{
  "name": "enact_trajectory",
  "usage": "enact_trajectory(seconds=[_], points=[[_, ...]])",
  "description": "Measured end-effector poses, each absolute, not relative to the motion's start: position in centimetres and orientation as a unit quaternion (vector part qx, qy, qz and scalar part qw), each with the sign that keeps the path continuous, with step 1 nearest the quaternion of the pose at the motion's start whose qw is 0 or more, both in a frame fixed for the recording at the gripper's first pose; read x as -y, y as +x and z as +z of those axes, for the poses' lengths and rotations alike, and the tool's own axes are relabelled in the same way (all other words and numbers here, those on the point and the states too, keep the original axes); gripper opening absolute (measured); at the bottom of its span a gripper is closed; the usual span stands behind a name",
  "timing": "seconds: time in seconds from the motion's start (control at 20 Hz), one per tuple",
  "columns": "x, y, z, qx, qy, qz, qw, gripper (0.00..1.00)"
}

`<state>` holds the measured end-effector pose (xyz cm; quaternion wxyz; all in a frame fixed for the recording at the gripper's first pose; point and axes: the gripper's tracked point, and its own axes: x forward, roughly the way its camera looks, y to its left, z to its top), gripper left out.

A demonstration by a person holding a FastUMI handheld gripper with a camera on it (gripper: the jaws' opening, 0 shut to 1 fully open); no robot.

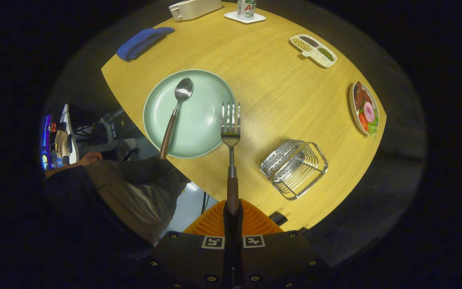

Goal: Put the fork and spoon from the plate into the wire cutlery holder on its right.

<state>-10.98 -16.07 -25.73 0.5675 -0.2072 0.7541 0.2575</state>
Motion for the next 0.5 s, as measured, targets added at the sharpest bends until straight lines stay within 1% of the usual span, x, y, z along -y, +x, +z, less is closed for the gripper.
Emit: enact_trajectory(seconds=[0.35, 0.5], points=[[22.5, -10.3, -23.4, -0.784, -0.222, 0.227, 0.534, 0.02], [24.7, -10.7, -23.5, -0.805, -0.222, 0.216, 0.505, 0.02]])
